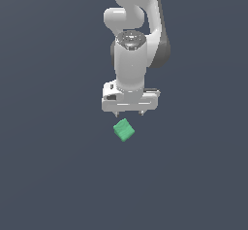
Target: Pick up the object and move it to a goal position.
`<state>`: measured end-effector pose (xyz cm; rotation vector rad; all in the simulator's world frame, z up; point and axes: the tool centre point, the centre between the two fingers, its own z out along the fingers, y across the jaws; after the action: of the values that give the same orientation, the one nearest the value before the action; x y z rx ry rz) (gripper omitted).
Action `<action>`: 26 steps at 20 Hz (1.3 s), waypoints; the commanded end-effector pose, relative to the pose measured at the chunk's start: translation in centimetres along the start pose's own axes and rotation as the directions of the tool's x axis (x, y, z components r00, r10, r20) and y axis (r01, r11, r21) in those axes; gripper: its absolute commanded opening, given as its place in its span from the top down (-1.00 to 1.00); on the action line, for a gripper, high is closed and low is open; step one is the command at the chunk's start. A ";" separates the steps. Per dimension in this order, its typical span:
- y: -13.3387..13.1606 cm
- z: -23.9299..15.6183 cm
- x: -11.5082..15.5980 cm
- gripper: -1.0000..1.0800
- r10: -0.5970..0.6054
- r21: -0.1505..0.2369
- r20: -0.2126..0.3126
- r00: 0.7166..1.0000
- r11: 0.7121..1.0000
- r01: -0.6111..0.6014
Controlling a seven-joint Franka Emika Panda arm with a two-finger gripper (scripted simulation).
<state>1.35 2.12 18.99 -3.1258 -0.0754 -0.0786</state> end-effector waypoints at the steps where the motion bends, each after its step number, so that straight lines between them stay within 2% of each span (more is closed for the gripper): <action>1: 0.0 0.0 0.0 -0.92 0.000 0.000 0.000 1.000 1.000 0.000; 11: -2.8 0.3 -0.8 -0.92 -0.025 0.036 0.024 0.999 0.999 0.024; 18: -2.5 0.7 -0.8 -0.92 -0.045 0.033 0.023 0.999 0.998 0.045; 26: -1.6 2.2 -0.8 -0.92 -0.150 0.025 0.026 0.988 0.989 0.149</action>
<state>0.56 3.96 17.13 -3.0944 -0.2706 -0.0367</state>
